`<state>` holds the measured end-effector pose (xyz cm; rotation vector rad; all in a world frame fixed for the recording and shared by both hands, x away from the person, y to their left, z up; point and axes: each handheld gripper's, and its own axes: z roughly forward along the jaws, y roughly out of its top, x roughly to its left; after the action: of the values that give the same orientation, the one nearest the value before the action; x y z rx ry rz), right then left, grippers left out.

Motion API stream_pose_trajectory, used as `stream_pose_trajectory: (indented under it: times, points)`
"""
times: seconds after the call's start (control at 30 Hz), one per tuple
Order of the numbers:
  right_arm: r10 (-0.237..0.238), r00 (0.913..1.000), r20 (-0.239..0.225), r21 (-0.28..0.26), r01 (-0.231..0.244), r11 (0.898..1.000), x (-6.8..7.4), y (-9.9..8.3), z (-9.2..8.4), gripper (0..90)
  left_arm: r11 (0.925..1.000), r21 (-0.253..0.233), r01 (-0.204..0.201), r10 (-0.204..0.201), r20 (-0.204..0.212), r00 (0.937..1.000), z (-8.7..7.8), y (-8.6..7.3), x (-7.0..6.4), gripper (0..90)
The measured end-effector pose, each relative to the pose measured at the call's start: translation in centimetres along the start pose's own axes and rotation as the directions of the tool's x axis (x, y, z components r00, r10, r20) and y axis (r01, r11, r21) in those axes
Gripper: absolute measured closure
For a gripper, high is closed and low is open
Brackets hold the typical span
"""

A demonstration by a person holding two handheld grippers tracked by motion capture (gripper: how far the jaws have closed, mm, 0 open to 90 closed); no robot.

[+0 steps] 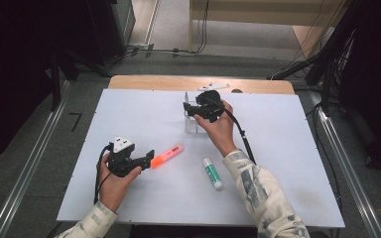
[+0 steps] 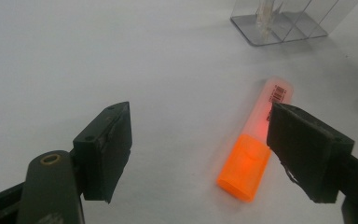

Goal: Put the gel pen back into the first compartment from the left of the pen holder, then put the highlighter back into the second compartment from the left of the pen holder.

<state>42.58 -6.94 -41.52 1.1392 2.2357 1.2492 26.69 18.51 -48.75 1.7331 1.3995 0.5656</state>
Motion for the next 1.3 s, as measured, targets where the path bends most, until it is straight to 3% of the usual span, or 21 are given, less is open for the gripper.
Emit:
stream_pose_trajectory:
  times: [0.23,0.47,0.87,1.3]
  points:
    - [-0.004,0.9999,0.014,-0.018,0.005,1.000,-0.7,-1.3,-2.0,34.9,1.0000,-0.001,0.001,-0.001,-0.002,1.0000,0.0,0.0,0.0,22.7]
    - [0.010,0.9996,0.028,0.006,-0.010,1.000,-2.0,-3.9,-3.9,30.2,1.0000,0.001,-0.003,0.003,-0.004,1.0000,0.1,0.0,-0.2,22.7]
    - [0.062,0.9942,0.088,0.001,-0.063,0.998,-5.3,-8.0,-7.6,28.0,1.0000,-0.003,-0.006,0.006,0.007,1.0000,0.5,0.1,-0.4,22.6]
    - [0.093,0.9859,0.139,-0.008,-0.093,0.996,-7.7,-10.7,-10.8,25.5,0.9998,-0.012,-0.013,0.013,0.008,0.9999,0.4,0.1,-0.4,22.5]
